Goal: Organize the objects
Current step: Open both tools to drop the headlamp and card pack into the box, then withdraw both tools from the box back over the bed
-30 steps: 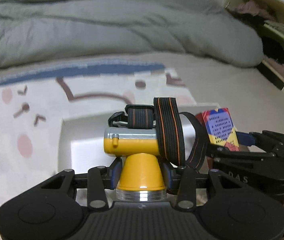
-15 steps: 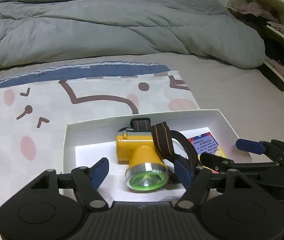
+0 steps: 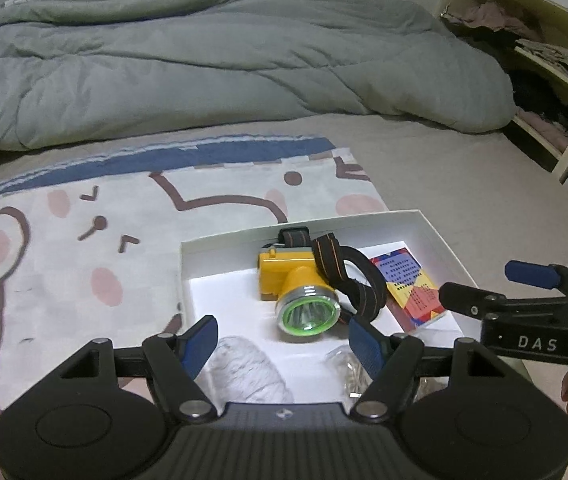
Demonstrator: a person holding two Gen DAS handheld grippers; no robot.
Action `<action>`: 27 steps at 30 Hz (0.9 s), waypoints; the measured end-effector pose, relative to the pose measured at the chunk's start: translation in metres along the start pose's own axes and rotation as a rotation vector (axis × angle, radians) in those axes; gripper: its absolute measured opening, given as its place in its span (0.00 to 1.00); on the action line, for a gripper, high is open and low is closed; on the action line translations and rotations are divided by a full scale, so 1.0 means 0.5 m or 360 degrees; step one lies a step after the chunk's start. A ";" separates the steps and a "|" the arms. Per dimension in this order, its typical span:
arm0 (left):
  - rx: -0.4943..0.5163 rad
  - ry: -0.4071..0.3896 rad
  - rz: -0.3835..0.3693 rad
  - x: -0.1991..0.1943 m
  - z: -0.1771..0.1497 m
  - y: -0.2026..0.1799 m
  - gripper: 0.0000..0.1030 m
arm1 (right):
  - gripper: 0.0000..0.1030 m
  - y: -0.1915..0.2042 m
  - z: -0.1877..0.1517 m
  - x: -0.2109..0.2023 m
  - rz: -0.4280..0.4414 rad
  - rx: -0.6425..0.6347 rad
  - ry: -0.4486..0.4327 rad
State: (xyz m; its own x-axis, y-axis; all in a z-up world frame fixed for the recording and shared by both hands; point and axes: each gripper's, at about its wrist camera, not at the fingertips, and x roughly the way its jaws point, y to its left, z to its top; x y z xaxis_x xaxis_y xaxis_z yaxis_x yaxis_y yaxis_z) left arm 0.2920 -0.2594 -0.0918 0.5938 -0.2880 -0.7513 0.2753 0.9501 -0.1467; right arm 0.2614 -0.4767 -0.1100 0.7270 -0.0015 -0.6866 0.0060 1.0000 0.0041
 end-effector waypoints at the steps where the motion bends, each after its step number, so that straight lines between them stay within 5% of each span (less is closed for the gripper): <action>1: 0.0001 -0.0006 0.0005 -0.012 -0.003 0.004 0.70 | 0.91 0.004 -0.001 -0.011 -0.0002 0.0010 -0.0006; 10: 0.0009 -0.0034 0.0024 -0.114 -0.034 0.031 0.71 | 0.94 0.061 -0.017 -0.121 -0.0057 0.0091 -0.0007; 27: 0.0065 -0.0115 0.0073 -0.309 -0.104 0.066 0.93 | 0.98 0.151 -0.067 -0.333 -0.0126 0.0183 -0.0073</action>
State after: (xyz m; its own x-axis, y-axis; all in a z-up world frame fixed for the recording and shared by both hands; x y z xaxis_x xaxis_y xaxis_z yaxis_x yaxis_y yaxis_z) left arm 0.1701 -0.1775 -0.0142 0.6591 -0.2538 -0.7079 0.2764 0.9572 -0.0859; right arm 0.1178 -0.4005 -0.0200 0.7517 -0.0835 -0.6541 0.1413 0.9893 0.0361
